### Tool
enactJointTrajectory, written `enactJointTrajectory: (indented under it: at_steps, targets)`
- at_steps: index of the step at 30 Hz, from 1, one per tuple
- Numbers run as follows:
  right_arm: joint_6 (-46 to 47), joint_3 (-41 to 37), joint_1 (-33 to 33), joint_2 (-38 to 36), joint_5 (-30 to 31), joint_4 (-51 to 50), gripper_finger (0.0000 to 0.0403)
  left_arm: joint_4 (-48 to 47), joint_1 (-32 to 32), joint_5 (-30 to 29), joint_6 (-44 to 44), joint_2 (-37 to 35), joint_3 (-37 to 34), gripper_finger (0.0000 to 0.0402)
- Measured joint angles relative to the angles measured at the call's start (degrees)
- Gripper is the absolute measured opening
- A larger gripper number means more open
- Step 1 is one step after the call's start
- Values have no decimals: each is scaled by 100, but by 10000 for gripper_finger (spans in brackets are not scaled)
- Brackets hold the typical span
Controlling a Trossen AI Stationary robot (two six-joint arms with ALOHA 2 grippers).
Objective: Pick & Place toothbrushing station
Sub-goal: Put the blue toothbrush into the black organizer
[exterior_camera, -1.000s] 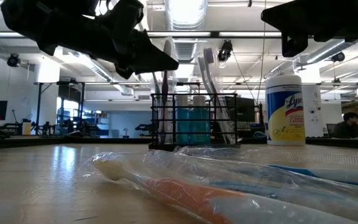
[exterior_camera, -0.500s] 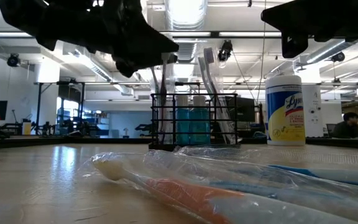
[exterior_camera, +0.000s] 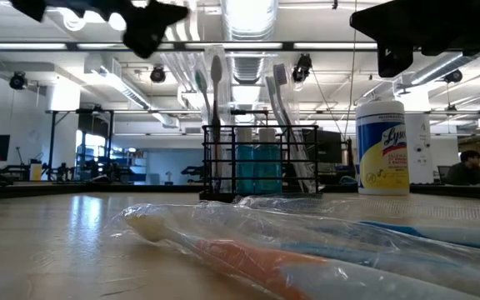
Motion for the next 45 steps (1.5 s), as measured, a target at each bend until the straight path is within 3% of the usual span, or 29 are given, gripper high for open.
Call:
enactJointTrajectory:
  at_steps: [4, 9, 14, 19, 20, 26, 29, 32, 36, 42, 45]
  targets:
    - [6, 0, 0, 2, 0, -9, 8, -1501, -143, -13, 371, -1230, 2, 274]
    - [154, -2, 0, 1, 0, -9, 8, -2679, -344, -1277, 544, -2576, -82, 257]
    - [152, -2, -2, 2, 0, -5, 9, -3210, -345, -1975, 717, -3495, -350, 178]
    - [162, 68, -2, 0, 0, 2, 8, -2976, -345, -2313, 837, -4144, -1056, 32]
    - [198, 83, -2, 0, 0, 2, 8, -2772, -345, -2318, 794, -4243, -1241, 17]
    - [453, 129, -4, 0, 2, -12, 8, -936, -342, -2102, 1061, -4355, -2486, 5]
    - [488, 244, -7, -12, 2, -192, 8, -584, -279, -2050, 1115, -4523, -2885, 6]
    - [455, 458, -7, -159, 2, -1015, 8, -664, -128, -1923, 958, -4782, -2942, 6]
    - [793, 1126, -13, -535, -2, -3011, 8, -1109, 26, -1682, 829, -5132, -2915, 3]
    - [1957, 2604, -6, -664, -179, -6667, 8, -1738, 82, -1898, 564, -5664, -2833, 3]
    - [2788, 3196, 0, -437, -459, -7784, 9, -1784, 79, -1901, 664, -5859, -2789, 5]
